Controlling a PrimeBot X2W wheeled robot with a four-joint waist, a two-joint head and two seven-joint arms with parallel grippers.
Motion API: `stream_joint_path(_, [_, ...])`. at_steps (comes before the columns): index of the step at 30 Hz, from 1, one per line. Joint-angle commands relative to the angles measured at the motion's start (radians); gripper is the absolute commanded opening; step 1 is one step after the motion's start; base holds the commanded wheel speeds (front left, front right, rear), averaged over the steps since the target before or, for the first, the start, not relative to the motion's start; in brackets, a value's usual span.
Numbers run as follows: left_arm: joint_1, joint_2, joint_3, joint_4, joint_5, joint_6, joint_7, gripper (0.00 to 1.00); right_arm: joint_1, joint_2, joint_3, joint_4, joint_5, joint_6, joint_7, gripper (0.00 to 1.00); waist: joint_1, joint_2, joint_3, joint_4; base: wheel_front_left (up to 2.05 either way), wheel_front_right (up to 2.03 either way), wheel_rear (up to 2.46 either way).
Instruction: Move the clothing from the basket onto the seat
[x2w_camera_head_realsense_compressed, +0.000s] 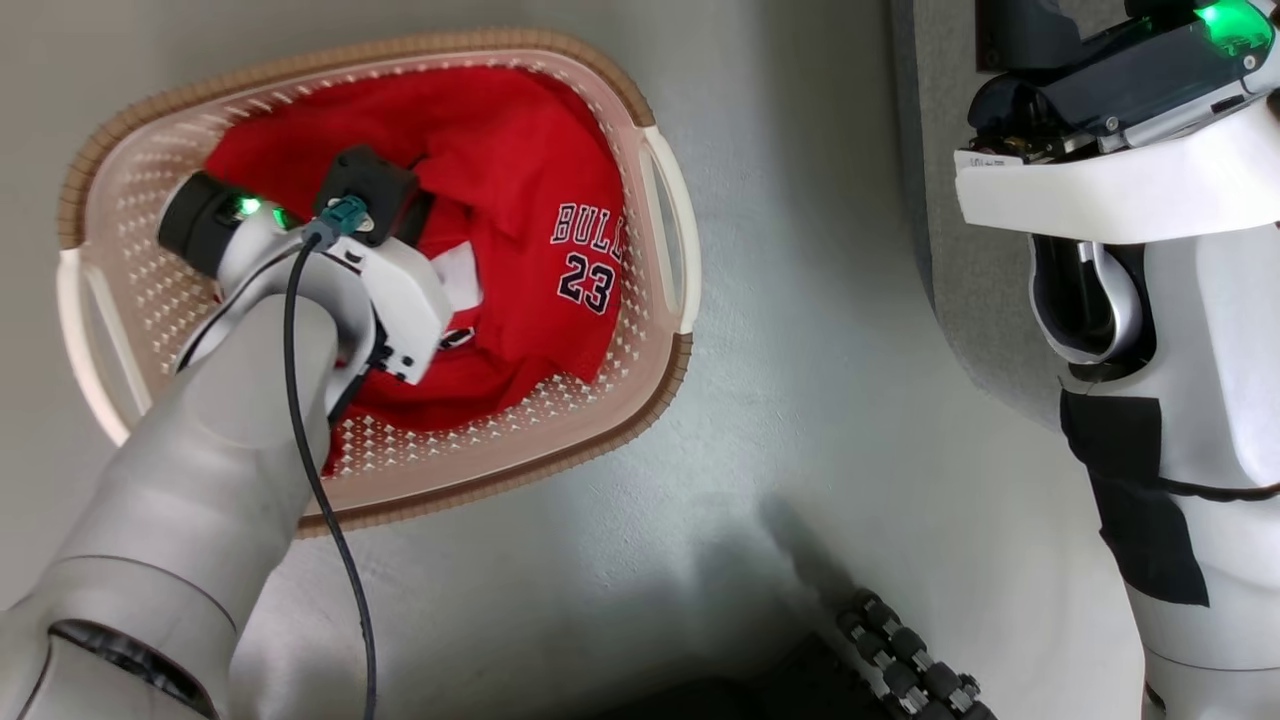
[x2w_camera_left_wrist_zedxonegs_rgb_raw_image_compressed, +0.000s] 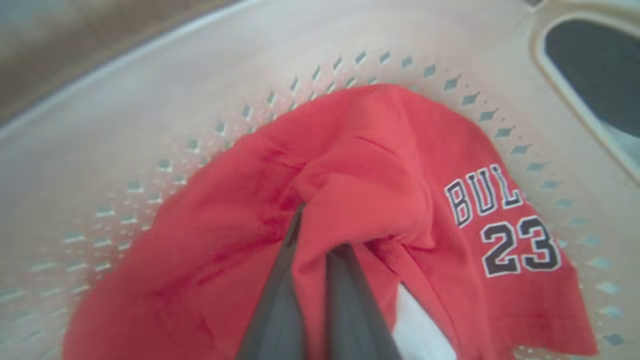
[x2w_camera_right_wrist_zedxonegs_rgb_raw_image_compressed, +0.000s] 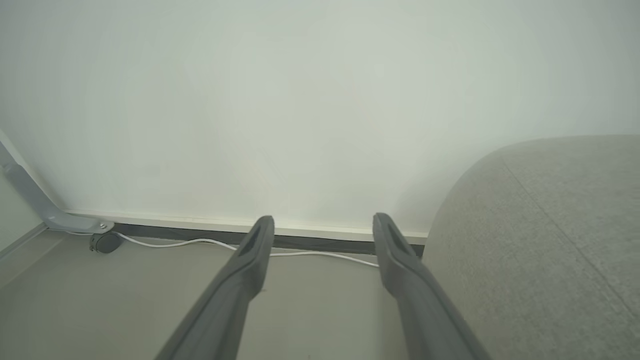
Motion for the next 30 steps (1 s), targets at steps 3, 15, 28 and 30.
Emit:
stream_joint_path(3, [0.069,0.008,0.046,-0.068,-0.013,-0.007,-0.005,0.00,0.058,0.009,-0.003,-0.003,-0.017,0.004,-0.006,1.00,-0.0001,0.0000,-0.067,0.033,0.00,0.00,0.00])
stream_joint_path(15, [0.267,-0.046,0.212,-0.323,0.015,-0.016,-0.005,0.00,0.145,0.009,-0.042,0.128,-0.112,0.004,-0.006,1.00,-0.0001,0.0000,-0.318,0.145,0.00,0.00,0.00])
stream_joint_path(28, [0.497,-0.091,0.383,-0.492,0.072,-0.028,-0.005,0.00,0.307,0.009,-0.090,0.247,-0.150,0.004,-0.006,1.00,-0.0001,0.0000,-0.606,0.251,0.00,0.00,0.00])
stream_joint_path(30, [0.521,-0.095,0.404,-0.515,0.076,-0.029,-0.005,0.00,0.332,0.009,-0.096,0.257,-0.147,0.004,-0.006,1.00,-0.0001,0.0000,-0.639,0.266,0.00,0.00,0.00])
